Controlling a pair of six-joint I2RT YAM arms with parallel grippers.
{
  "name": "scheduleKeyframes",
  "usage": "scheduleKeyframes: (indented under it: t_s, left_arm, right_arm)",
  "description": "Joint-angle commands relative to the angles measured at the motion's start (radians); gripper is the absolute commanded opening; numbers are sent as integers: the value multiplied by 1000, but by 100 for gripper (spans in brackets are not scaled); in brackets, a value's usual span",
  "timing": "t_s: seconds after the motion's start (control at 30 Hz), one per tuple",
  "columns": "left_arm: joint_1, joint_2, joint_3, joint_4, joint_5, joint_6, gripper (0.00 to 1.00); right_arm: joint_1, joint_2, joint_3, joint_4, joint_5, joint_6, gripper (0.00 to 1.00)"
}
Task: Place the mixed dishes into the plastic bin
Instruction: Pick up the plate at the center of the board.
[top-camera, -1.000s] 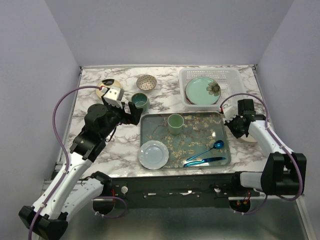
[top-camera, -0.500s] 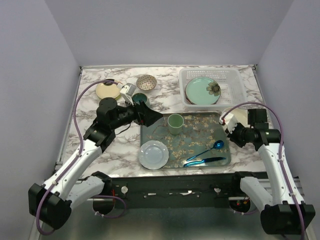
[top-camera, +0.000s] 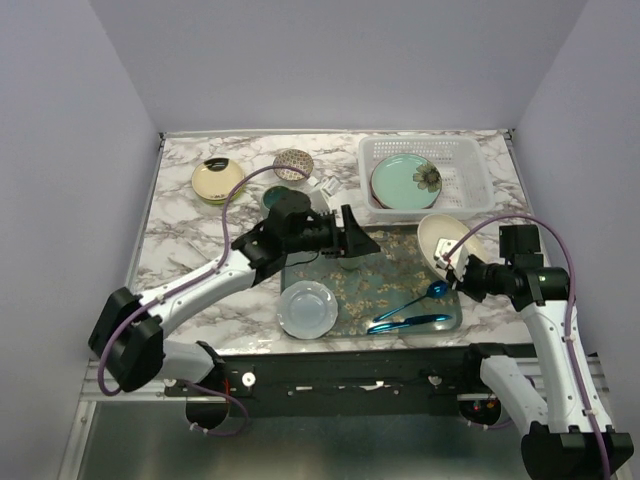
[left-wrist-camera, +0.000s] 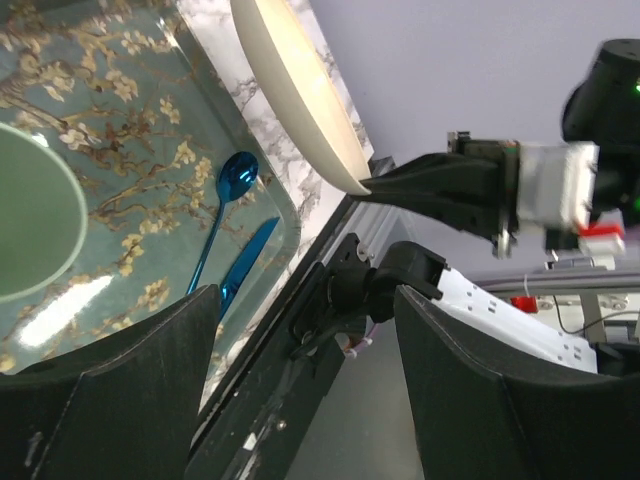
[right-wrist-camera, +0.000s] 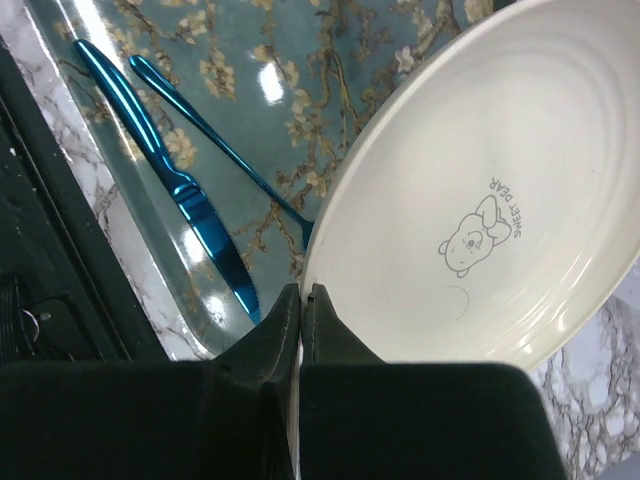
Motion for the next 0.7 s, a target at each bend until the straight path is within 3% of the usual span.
scheduleKeyframes:
  t_s: [0.0, 0.4, 0.67]
  left_arm:
    - [-68, 125, 149, -119, -114, 20, 78]
    - [-177, 386, 413, -337, -288, 100, 76]
    - [-191, 418, 472, -431, -402, 159, 45]
  right_arm:
    - [41, -7, 19, 19, -79, -41, 4]
    - [126, -21, -16, 76, -30, -15, 4]
    - [158, -21, -28, 111, -10, 22, 4]
